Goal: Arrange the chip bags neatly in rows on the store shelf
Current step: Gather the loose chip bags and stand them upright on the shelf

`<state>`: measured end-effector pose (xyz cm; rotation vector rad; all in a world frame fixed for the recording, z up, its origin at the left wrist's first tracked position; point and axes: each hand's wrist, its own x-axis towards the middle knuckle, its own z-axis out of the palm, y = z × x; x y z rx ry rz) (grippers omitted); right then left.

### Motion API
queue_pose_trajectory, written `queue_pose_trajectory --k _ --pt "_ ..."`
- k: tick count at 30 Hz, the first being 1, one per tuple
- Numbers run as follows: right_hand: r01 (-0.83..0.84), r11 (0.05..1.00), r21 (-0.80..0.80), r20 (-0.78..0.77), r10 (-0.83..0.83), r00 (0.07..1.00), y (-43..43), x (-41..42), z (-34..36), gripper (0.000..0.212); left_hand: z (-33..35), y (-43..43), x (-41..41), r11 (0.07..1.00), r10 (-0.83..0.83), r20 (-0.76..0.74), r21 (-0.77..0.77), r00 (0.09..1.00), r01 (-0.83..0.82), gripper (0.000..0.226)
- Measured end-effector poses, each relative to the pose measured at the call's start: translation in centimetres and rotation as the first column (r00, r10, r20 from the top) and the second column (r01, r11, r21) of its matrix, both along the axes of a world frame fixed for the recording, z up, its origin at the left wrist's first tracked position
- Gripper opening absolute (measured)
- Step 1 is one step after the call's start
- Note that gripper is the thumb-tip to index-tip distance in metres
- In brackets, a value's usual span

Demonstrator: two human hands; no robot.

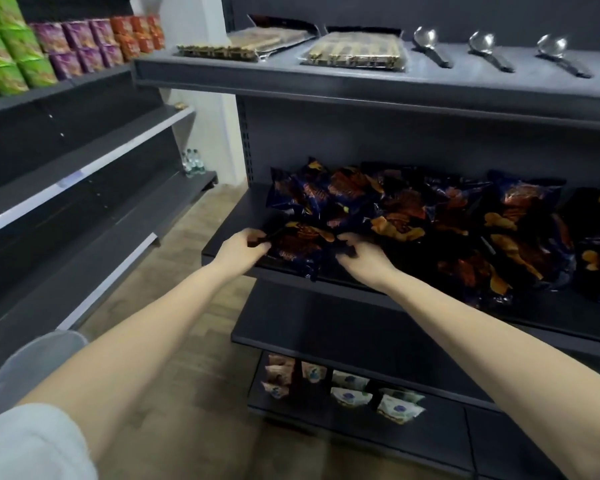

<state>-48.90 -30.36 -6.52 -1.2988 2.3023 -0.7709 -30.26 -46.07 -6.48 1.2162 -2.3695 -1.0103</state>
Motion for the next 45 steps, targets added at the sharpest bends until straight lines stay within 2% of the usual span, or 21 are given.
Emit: queue_pose_trajectory --k 4,5,7,10,17,20,23,26,29,31,32,34,36,38,40,42,43,45 --pt "0.135 0.985 -0.112 0.075 -0.127 0.989 -3.5 0.4 -1.7 0.050 -1.0 -3.2 -2.2 0.997 -0.020 0.008 0.076 1.000 0.019 0.042" --pt "0.173 0.977 -0.123 0.028 -0.171 0.985 -4.2 0.5 -1.9 0.049 -1.3 -4.0 -2.8 0.994 -0.026 0.012 0.104 1.000 0.025 0.045" --pt "0.207 0.969 -0.132 -0.171 -0.228 0.959 -5.4 0.9 -2.4 0.049 -2.0 -5.4 -3.9 0.986 -0.075 0.031 0.153 0.997 0.069 0.051" --pt "0.182 0.979 -0.094 -0.368 -0.205 0.907 -7.3 1.6 -3.0 0.055 -2.9 -7.1 -4.8 0.966 -0.184 0.087 0.201 0.979 0.163 0.057" --pt "0.358 0.929 0.093 -0.434 -0.286 0.854 -10.5 5.3 -4.7 0.061 -2.7 -10.5 -5.4 0.815 -0.479 0.014 0.379 0.878 0.439 0.042" --pt "0.437 0.895 0.090 -0.452 -0.354 0.819 -11.2 6.0 -4.6 0.062 -3.2 -11.5 -5.4 0.751 -0.509 -0.062 0.454 0.858 0.479 0.056" --pt "0.506 0.855 0.111 -0.426 -0.419 0.802 -12.0 6.3 -4.1 0.065 -3.9 -11.9 -5.4 0.732 -0.522 -0.111 0.451 0.846 0.511 0.063" --pt "0.498 0.844 0.197 -0.441 -0.378 0.814 -12.7 6.4 -3.1 0.066 -4.0 -12.5 -5.4 0.676 -0.518 -0.163 0.524 0.840 0.518 0.070" --pt "0.468 0.849 0.244 -0.542 -0.281 0.792 -13.1 5.9 -1.4 0.063 -3.7 -13.4 -5.3 0.627 -0.532 -0.176 0.576 0.829 0.525 0.071" --pt "0.413 0.898 0.151 -0.645 -0.227 0.729 -13.3 5.1 -0.3 0.051 -3.3 -14.0 -4.9 0.619 -0.565 -0.165 0.563 0.808 0.548 0.073" --pt "0.336 0.940 0.067 -0.657 -0.212 0.723 -13.6 4.7 0.2 0.044 -3.0 -14.4 -4.6 0.617 -0.584 -0.156 0.553 0.797 0.560 0.073" --pt "0.123 0.988 -0.097 -0.533 -0.156 0.831 -14.4 4.2 1.2 0.028 -2.2 -15.7 -4.0 0.610 -0.603 -0.146 0.549 0.784 0.571 0.071" --pt "-0.043 0.972 -0.232 -0.330 -0.037 0.943 -15.9 3.6 2.1 0.015 -0.8 -17.4 -3.5 0.607 -0.615 -0.147 0.538 0.774 0.585 0.070" --pt "-0.094 0.956 -0.277 -0.184 0.043 0.982 -18.1 3.5 3.0 0.021 0.4 -19.6 -2.8 0.622 -0.613 -0.160 0.507 0.774 0.597 0.072" --pt "-0.061 0.976 -0.210 0.021 0.066 0.998 -20.3 4.2 3.7 0.041 1.9 -21.5 -1.9 0.643 -0.562 -0.195 0.509 0.804 0.572 0.071" --pt "-0.095 0.994 -0.051 0.237 0.105 0.966 -22.2 5.0 3.9 0.060 3.3 -23.3 -1.2 0.708 -0.517 -0.196 0.449 0.834 0.544 0.063" --pt "-0.149 0.989 0.003 0.289 0.142 0.947 -23.0 5.5 3.9 0.063 3.9 -24.2 -0.9 0.751 -0.500 -0.188 0.392 0.846 0.531 0.059" --pt "-0.237 0.972 0.001 0.378 0.219 0.900 -24.3 6.3 3.2 0.056 4.9 -25.8 -0.7 0.829 -0.492 -0.145 0.223 0.859 0.512 0.058"
